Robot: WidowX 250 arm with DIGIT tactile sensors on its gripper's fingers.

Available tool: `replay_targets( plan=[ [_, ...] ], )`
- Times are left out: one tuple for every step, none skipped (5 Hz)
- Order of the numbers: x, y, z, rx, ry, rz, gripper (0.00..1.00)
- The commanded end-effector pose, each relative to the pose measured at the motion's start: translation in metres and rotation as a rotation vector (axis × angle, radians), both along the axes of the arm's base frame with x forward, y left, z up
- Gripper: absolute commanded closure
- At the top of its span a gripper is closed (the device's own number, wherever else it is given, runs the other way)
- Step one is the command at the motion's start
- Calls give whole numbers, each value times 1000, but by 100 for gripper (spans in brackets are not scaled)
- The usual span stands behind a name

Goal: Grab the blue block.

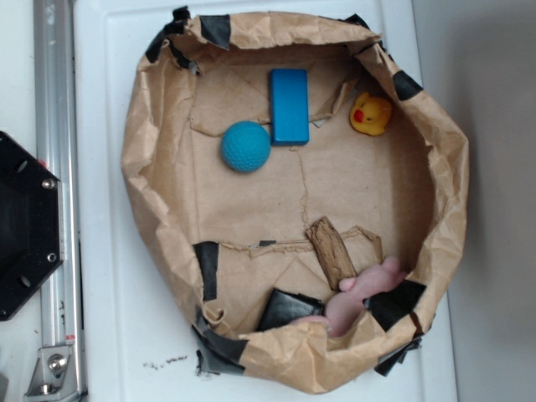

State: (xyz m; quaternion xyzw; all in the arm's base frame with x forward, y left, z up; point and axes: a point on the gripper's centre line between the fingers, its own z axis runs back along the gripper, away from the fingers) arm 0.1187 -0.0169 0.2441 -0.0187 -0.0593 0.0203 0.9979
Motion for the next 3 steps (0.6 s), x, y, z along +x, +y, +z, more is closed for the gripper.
replay_targets(
  plan=[
    [0, 0, 0, 0, 0, 0, 0],
    [50, 5, -30, -52, -58, 248, 0],
    [98, 15, -64, -88, -83, 498, 0]
  ],
)
